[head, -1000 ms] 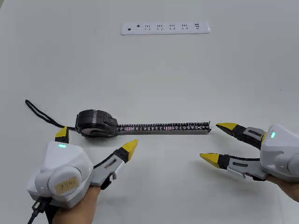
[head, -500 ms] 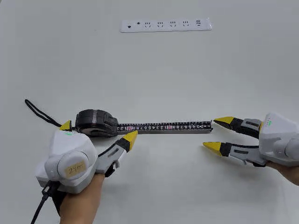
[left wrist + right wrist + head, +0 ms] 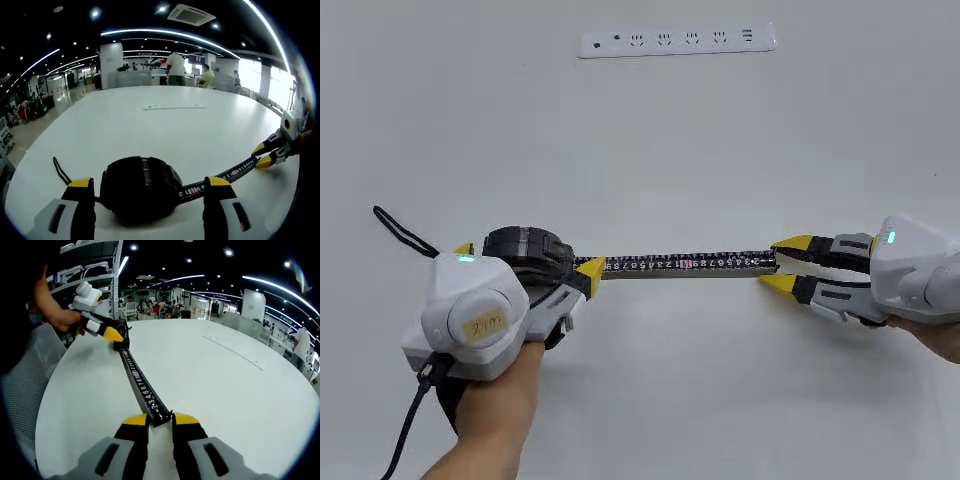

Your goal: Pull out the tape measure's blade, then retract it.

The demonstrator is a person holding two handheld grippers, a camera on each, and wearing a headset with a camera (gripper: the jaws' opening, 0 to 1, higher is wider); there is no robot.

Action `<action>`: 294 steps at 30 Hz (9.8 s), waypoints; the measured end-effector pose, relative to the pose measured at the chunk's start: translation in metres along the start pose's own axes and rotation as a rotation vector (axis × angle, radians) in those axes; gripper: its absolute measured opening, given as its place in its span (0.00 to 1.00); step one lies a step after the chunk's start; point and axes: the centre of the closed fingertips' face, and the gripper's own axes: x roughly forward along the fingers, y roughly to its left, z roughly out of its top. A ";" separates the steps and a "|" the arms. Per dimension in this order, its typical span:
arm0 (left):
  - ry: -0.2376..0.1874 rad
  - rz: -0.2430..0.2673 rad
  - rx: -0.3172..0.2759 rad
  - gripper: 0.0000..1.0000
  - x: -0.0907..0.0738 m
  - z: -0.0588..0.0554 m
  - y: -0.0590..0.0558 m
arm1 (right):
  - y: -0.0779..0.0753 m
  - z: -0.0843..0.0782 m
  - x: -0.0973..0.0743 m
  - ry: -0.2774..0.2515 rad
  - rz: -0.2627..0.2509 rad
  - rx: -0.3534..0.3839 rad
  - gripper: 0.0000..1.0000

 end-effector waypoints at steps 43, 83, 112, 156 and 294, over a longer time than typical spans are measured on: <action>0.052 0.033 -0.036 0.66 0.008 -0.005 0.011 | 0.002 -0.001 0.000 0.017 0.056 -0.058 0.11; 0.077 -0.007 -0.036 0.62 0.006 -0.007 0.012 | 0.002 0.002 0.004 0.017 0.060 -0.063 0.11; 0.094 -0.029 -0.054 0.63 0.007 -0.009 0.012 | 0.015 0.018 0.024 -0.006 0.089 -0.053 0.11; 0.101 -0.047 -0.074 0.63 0.007 -0.009 0.013 | 0.043 0.049 0.073 -0.040 0.141 -0.050 0.11; 0.163 -0.081 -0.048 0.63 0.004 -0.009 0.010 | 0.089 0.102 0.151 -0.062 0.169 -0.040 0.29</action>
